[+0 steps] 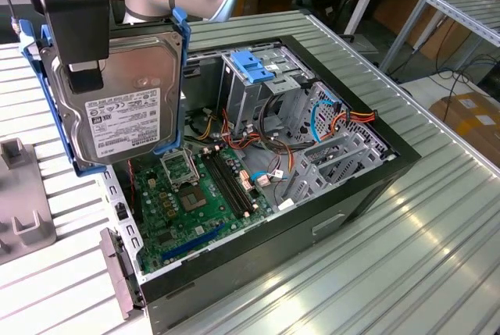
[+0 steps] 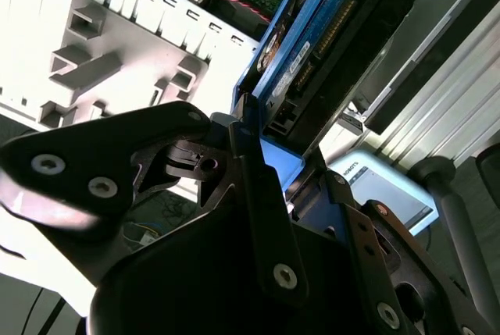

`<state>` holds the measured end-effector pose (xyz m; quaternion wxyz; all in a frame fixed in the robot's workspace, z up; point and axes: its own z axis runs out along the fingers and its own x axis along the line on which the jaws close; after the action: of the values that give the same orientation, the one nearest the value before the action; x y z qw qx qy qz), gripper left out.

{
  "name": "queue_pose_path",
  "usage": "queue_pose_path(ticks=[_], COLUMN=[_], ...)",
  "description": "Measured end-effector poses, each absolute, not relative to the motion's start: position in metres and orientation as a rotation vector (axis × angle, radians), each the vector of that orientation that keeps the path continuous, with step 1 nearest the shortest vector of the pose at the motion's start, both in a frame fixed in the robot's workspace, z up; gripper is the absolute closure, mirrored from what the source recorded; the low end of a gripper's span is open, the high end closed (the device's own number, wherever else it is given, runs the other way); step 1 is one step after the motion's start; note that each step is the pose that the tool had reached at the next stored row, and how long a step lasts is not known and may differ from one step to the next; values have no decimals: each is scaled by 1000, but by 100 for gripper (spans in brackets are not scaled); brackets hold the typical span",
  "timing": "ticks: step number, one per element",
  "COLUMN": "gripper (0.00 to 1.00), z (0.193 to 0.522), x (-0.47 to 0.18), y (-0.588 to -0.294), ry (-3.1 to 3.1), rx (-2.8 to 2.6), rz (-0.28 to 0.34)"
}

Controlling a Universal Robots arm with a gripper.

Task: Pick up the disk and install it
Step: 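Pick up the disk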

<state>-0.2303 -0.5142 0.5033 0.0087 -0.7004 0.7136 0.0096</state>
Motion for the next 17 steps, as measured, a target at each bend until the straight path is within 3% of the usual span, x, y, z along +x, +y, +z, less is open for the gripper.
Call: queue_pose_path(ticks=[17], gripper=[63], z=[503], x=[-225], y=[-518], ry=[2230], rx=[-2188], rz=[30])
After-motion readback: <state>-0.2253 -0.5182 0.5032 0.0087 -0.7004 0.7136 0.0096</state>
